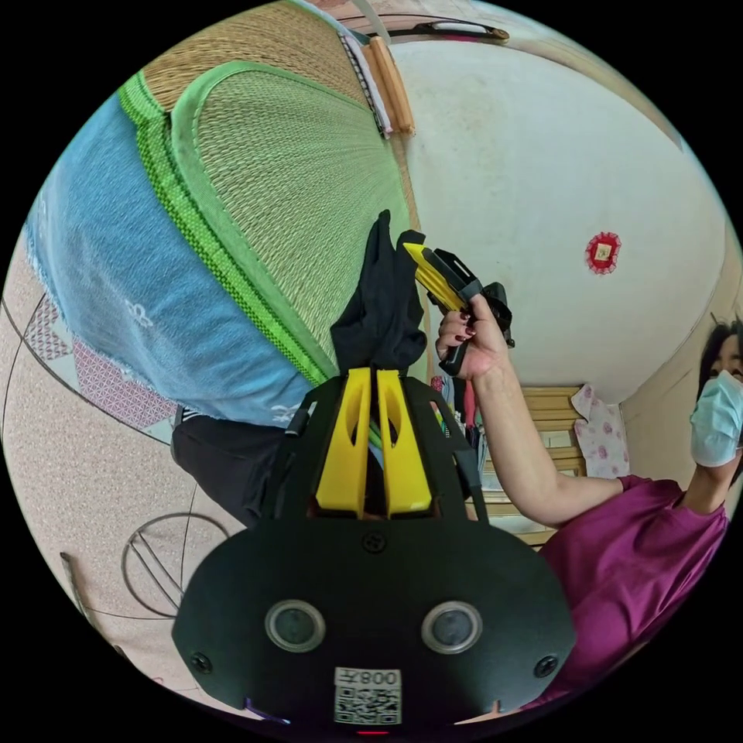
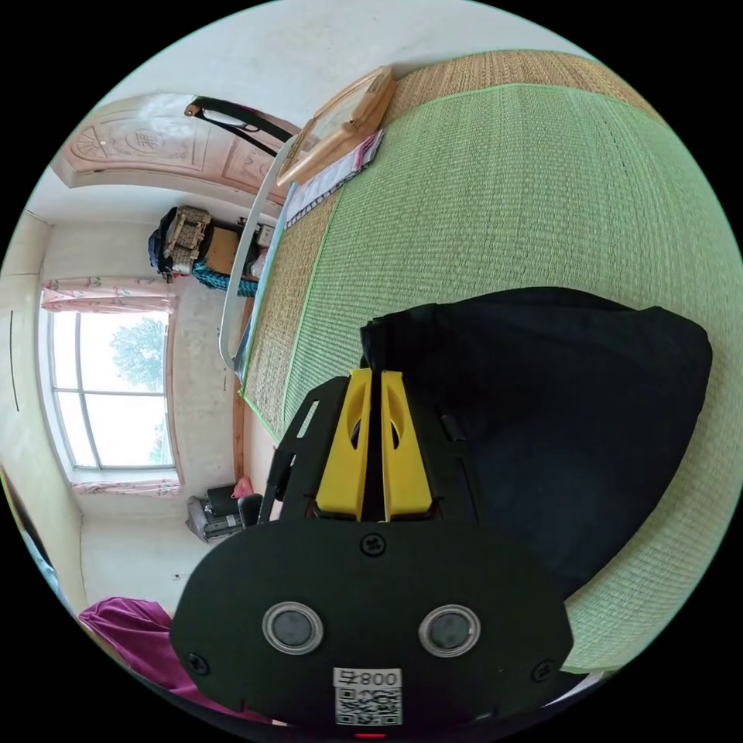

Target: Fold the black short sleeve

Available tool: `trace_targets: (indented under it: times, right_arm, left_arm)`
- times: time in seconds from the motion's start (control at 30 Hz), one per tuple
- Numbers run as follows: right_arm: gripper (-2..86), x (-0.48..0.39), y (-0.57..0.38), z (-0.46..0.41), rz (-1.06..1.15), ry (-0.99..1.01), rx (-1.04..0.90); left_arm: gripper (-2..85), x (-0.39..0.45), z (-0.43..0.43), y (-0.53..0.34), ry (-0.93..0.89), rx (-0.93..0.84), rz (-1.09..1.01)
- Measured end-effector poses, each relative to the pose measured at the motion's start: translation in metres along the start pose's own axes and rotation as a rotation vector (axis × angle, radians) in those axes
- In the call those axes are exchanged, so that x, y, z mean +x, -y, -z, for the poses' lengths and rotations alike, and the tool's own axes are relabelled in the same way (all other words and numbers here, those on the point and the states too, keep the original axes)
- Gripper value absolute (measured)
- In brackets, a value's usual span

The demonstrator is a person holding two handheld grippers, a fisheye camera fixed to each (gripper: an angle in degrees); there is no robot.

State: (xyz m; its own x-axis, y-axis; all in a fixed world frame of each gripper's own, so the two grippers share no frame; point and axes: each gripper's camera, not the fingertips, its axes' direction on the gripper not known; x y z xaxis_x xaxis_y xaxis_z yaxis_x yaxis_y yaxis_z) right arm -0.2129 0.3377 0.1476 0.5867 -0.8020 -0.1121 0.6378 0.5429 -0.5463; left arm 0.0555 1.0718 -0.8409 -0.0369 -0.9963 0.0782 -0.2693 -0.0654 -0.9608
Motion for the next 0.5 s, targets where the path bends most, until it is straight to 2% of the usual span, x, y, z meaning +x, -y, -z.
trace_targets:
  times: [0.27,0.5]
  right_arm:
    - [3.8,-0.028,0.022,-0.012,0.082,-0.021,-0.050]
    - [6.8,-0.050,0.029,-0.007,0.180,-0.019,-0.063]
  left_arm:
    - [1.5,-0.013,0.000,-0.011,0.010,-0.017,-0.047]
    - [0.6,0.003,0.006,-0.031,0.112,-0.038,-0.138]
